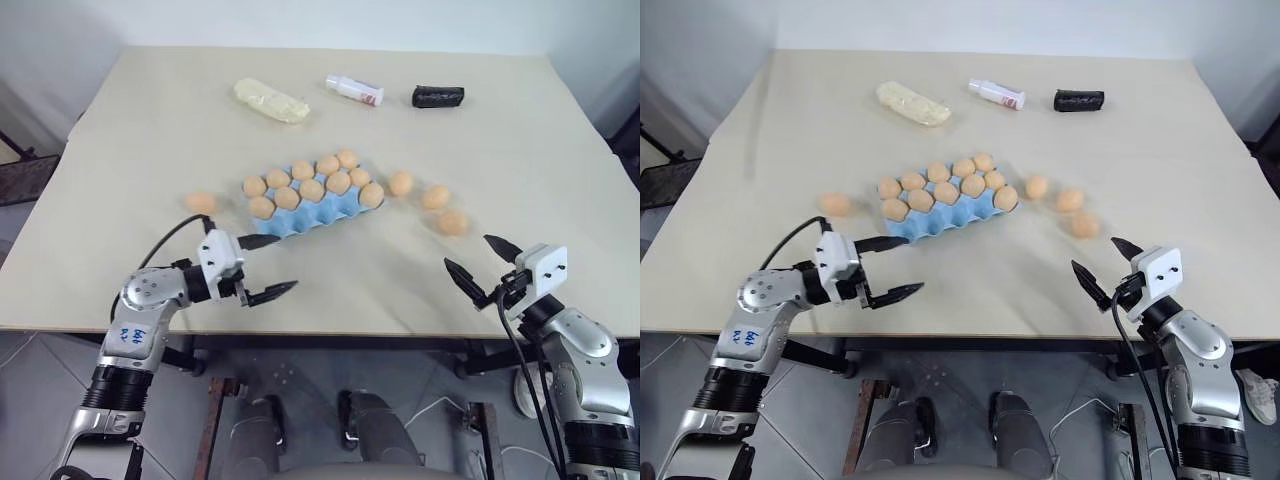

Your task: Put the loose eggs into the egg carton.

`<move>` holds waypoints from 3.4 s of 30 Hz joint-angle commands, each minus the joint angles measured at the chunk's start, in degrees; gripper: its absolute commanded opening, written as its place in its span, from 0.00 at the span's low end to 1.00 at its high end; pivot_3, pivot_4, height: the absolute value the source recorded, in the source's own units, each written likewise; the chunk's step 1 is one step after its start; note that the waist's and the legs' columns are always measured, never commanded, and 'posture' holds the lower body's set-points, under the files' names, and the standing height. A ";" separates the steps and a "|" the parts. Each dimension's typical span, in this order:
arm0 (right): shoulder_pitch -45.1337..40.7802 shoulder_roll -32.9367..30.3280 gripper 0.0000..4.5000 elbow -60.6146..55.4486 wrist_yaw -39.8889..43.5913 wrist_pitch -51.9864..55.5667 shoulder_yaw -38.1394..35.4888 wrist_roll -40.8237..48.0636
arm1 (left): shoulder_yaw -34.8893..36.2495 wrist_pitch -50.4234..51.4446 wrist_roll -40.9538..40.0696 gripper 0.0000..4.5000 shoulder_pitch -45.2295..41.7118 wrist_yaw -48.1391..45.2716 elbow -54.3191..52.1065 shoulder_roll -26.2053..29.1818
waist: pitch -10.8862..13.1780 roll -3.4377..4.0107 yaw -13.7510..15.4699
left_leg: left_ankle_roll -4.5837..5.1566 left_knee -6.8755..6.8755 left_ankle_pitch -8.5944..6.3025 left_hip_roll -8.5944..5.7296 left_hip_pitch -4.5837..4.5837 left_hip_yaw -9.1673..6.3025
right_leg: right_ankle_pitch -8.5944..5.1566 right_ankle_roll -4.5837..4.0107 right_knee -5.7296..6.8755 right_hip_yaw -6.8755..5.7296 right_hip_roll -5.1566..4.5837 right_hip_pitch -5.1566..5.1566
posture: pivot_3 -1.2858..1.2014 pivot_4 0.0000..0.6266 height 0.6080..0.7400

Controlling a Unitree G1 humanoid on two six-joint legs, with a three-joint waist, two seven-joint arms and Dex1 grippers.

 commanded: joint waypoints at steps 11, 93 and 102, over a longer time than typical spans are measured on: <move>-26.44 -0.25 1.00 31.50 1.86 -4.34 4.42 -6.40 | 2.53 -0.73 -0.17 0.99 1.88 -0.11 -2.29 2.68 | 0.00 0.00 -1.28 | 0.25 0.02 0.26 -0.01 -0.03 0.01 | 0.10 -0.10 -0.06 0.30 -0.19 0.01 | 0.52 0.24 1.00; -37.57 2.92 0.99 33.61 -4.98 2.35 7.01 -11.18 | 6.85 3.46 -0.67 1.00 3.01 7.32 -3.41 0.93 | -0.03 -0.06 -1.34 | 0.09 -0.08 0.21 0.05 -0.11 0.02 | 0.11 -0.18 -0.10 0.15 -0.22 -0.18 | 0.52 0.24 1.00; -49.44 5.16 0.99 54.94 -9.13 -2.53 8.22 -14.74 | 8.40 3.56 -0.72 1.00 5.54 9.21 -5.73 1.26 | -0.03 -0.05 -1.21 | 0.24 -0.20 0.14 0.07 -0.16 -0.01 | 0.10 -0.06 -0.10 0.09 -0.19 -0.21 | 0.52 0.24 1.00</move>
